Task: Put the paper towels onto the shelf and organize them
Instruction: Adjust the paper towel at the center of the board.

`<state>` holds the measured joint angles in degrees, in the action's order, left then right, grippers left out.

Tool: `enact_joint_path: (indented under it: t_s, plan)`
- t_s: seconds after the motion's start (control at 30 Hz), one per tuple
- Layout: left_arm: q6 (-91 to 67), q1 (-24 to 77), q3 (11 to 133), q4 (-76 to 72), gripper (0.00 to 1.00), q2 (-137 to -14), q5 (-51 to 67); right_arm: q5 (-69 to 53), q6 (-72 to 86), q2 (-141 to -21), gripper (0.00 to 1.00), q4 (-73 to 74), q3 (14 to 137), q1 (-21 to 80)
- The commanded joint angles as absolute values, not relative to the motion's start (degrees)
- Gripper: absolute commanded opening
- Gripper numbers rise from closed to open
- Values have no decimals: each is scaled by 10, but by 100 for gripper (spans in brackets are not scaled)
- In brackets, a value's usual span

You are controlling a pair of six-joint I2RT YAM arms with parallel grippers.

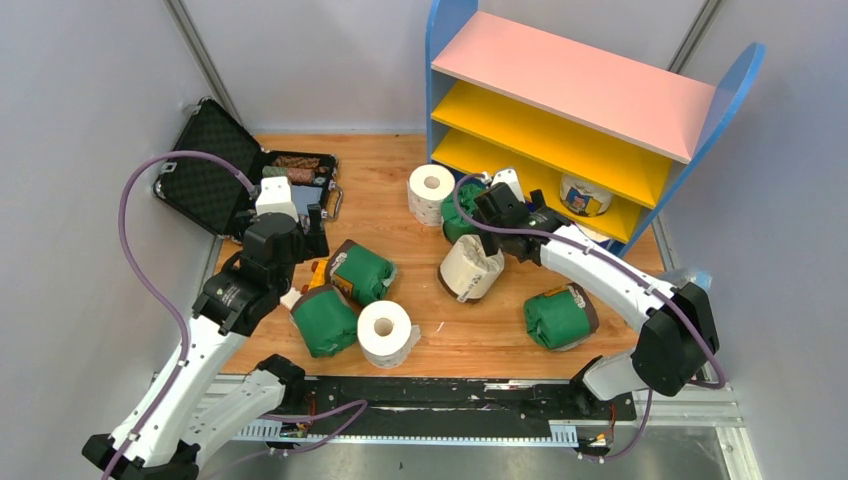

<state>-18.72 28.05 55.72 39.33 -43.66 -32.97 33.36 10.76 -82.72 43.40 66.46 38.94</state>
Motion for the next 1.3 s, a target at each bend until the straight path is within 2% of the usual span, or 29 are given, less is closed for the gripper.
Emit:
enact_joint_path:
  t_s: [0.0, 0.17, 0.27, 0.43, 0.5, 0.67, 0.83, 0.93, 1.1, 1.27]
  plan:
    - [-179, 275, 553, 368, 100, -437, -324, 347, 81, -823, 98, 428, 724, 396]
    - [-180, 272, 552, 368, 100, -438, -324, 253, 133, -777, 96, 429, 747, 402]
    - [-180, 272, 552, 367, 100, -438, -320, 195, 222, -749, 99, 410, 741, 400]
    - [-181, 270, 552, 367, 100, -439, -318, 39, 343, -749, 100, 394, 747, 400]
    - [-181, 270, 551, 367, 100, -438, -319, 18, 365, -752, 100, 393, 749, 400]
    - [-181, 269, 550, 366, 100, -435, -324, 55, 434, -768, 100, 430, 756, 404]
    - [-181, 269, 549, 366, 100, -434, -324, 157, 450, -799, 100, 511, 832, 460]
    - [-180, 268, 549, 365, 100, -433, -325, 135, 443, -780, 100, 466, 828, 467]
    - [-180, 267, 549, 365, 100, -430, -323, 39, 406, -735, 100, 352, 739, 468]
    - [-179, 266, 548, 364, 100, -429, -321, 146, 485, -825, 100, 487, 845, 514]
